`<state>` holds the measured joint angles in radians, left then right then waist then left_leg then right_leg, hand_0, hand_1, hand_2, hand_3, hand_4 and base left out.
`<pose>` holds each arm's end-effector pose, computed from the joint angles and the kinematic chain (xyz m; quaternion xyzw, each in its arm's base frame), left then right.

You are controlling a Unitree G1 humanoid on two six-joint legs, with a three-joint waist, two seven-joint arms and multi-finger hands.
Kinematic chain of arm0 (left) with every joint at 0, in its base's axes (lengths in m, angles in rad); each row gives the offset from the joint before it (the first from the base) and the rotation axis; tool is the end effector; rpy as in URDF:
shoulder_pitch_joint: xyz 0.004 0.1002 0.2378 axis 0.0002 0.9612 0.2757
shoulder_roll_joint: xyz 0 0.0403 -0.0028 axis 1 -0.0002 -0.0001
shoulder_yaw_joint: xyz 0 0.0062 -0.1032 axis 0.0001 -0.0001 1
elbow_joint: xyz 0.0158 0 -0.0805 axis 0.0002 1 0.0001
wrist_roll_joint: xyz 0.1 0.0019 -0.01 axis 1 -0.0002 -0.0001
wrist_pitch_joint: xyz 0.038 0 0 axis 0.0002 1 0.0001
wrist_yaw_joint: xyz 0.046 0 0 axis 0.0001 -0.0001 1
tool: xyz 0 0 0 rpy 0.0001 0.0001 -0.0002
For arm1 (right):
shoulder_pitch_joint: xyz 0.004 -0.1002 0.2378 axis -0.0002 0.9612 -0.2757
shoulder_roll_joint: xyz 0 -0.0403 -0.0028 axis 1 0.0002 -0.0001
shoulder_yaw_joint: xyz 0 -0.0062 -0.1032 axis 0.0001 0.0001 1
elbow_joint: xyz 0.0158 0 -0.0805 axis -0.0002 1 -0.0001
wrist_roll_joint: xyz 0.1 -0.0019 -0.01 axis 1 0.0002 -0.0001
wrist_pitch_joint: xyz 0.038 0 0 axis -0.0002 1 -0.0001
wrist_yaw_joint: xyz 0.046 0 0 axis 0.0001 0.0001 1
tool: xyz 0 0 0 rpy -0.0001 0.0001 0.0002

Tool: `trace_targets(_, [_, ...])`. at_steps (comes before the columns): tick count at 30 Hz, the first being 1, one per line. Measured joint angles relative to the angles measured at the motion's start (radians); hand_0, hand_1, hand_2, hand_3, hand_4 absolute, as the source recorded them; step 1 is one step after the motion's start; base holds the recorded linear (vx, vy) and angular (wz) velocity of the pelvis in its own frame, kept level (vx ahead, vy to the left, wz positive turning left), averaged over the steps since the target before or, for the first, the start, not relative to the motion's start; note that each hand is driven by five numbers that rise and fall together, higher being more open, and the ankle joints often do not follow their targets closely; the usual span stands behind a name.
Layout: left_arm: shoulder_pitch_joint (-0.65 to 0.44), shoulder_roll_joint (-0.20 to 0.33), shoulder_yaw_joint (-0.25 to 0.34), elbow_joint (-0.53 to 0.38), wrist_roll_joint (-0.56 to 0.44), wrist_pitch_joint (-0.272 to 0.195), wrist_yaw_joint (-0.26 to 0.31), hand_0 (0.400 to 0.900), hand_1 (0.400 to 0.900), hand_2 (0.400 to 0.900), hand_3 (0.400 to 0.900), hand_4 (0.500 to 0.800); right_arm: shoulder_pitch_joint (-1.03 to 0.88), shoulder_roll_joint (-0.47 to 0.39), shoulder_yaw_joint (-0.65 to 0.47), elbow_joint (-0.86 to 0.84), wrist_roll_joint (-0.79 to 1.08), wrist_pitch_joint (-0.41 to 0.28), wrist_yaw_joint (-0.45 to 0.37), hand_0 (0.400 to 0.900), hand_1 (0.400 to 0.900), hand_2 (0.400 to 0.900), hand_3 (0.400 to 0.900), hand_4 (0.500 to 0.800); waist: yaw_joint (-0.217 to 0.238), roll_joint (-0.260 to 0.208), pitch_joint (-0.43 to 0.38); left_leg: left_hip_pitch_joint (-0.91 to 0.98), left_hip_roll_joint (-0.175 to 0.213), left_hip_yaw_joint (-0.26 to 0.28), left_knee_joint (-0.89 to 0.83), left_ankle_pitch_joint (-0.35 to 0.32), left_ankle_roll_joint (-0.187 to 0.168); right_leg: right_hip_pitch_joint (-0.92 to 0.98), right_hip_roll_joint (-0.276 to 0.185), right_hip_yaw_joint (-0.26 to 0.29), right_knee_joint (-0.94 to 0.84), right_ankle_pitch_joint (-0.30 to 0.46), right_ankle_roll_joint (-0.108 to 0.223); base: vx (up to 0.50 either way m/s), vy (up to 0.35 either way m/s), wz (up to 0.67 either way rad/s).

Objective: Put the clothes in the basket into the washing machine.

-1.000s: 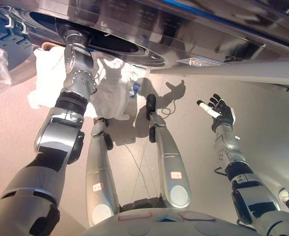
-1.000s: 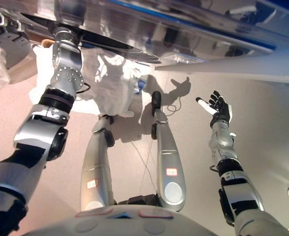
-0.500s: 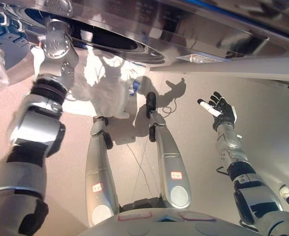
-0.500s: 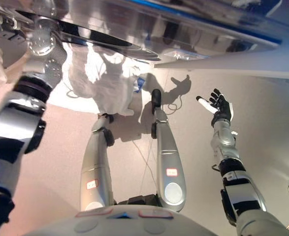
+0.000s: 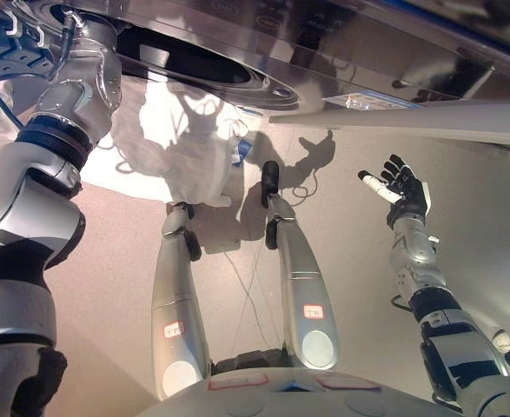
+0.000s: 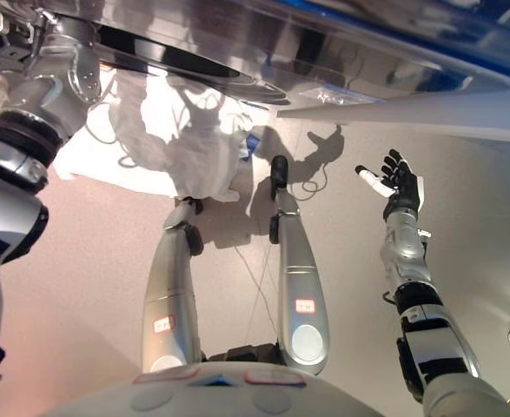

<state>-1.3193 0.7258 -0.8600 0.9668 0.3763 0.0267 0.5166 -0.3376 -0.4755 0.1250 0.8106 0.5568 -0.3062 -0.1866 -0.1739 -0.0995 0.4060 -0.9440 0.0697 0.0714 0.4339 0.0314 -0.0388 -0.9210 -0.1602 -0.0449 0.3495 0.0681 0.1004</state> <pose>0.3662 0.2166 0.2542 0.6775 -0.2354 0.2040 0.6663 0.2452 -0.2642 0.0174 -0.0028 0.0672 -0.1914 0.9792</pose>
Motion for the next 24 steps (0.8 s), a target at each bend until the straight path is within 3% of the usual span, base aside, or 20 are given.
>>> trace_targets(12, [0.008,-0.001,0.01,-0.011,-0.014,-0.016,-0.004,0.9,0.9,0.9,0.9,0.8,0.002,0.0,0.0,-0.005,-0.001,0.0,-0.002,0.9,0.9,0.9,0.9,0.8,-0.001,0.0,0.0,0.0,0.0,-0.001,0.0,0.0,0.001,0.0,0.0,0.0,0.002,0.0,0.0,0.0,0.0,0.0])
trace_targets(18, [0.066,-0.034,0.124,-0.08,-0.2,-0.117,-0.029,0.9,0.9,0.9,0.9,0.8,0.002,0.0,0.0,-0.015,0.0,0.0,-0.002,0.9,0.9,0.9,0.9,0.8,-0.01,0.0,0.0,0.008,0.001,0.002,0.001,0.0,0.001,0.005,0.001,0.003,0.005,0.0,0.0,0.0,-0.002,0.01])
trace_targets(24, [0.158,-0.093,0.191,-0.101,-0.269,-0.139,-0.036,0.9,0.9,0.9,0.9,0.8,0.012,0.0,0.0,-0.014,0.0,0.001,-0.002,0.9,0.9,0.9,0.9,0.8,-0.008,0.0,0.0,0.008,0.006,0.001,0.012,-0.003,-0.001,0.003,0.004,0.005,0.017,-0.002,0.001,0.0,-0.013,0.06])
